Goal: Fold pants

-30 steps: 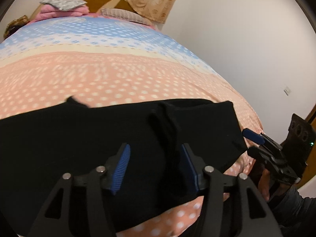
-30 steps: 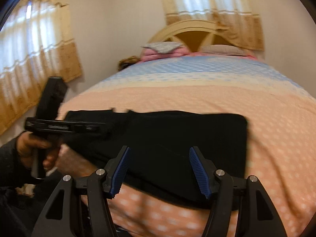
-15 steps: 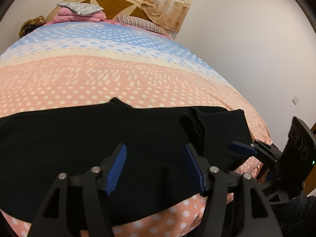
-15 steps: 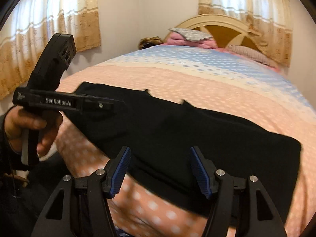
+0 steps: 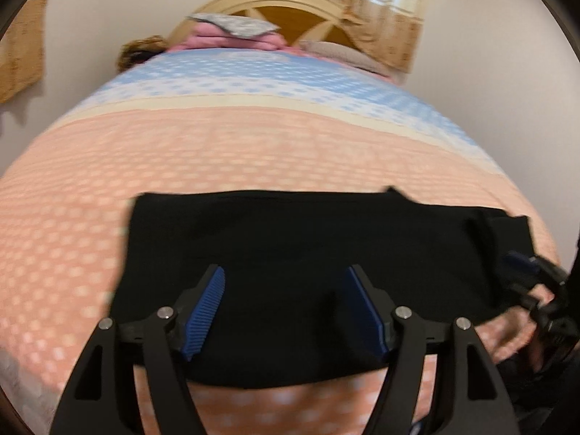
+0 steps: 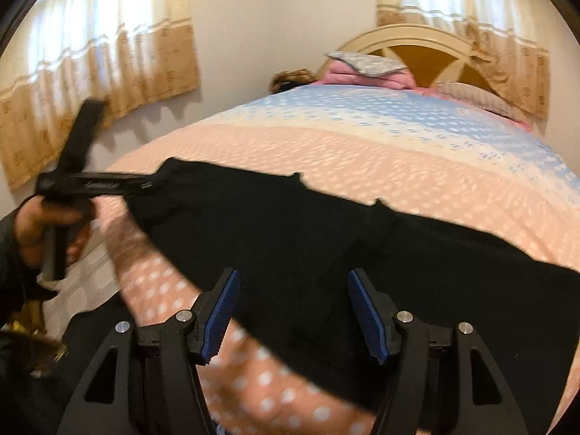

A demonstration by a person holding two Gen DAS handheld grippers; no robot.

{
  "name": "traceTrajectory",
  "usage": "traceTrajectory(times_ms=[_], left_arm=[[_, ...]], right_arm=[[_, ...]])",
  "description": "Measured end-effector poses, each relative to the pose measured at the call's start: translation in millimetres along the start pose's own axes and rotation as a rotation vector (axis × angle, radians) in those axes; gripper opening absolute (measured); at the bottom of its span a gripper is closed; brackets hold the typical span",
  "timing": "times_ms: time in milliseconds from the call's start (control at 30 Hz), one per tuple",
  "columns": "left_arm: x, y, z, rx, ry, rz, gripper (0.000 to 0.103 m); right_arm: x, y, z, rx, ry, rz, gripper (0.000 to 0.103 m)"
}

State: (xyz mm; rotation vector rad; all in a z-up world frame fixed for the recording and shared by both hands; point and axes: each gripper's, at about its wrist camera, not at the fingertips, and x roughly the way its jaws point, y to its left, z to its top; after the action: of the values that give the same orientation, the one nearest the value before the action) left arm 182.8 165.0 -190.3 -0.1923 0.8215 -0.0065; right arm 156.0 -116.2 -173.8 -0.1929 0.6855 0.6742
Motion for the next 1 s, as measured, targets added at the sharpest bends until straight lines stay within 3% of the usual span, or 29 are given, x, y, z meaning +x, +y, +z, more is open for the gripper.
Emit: traceTrajectory(times_ms=[100,200,433,567,667,1000], left_arm=[[-0.1,13.5,-0.6,0.005,-0.010,0.095,0.072],[0.9,23.6,-0.5,-0.003,-0.017,0.109,0.072],[10.4,39.8,-5.8,-0.025,-0.015,0.120,0.072],[11.0,38.5,-8.7,0.008,-0.023,0.133,0.077],[7.4,37.3,-5.9,0.026,-0.042,0.187,0.077],[16.8,71.2,-13.1,-0.101,-0.016,0.119,0.080]], right_arm=[[28.5,-8.6,1.8,0.053,0.107,-0.019,0.064],[26.6,-4.0,2.1,0.019,0.067,-0.051,0.064],[6.3,9.9,5.3,-0.001,-0.015,-0.016,0.064],[5.9,16.3,3.0,-0.029,-0.006,-0.019,0.064],[6.2,17.0,-3.2,-0.025,0.002,-0.023,0.064],[5.5,10.9,-11.2,0.000,-0.003,-0.025,0.064]])
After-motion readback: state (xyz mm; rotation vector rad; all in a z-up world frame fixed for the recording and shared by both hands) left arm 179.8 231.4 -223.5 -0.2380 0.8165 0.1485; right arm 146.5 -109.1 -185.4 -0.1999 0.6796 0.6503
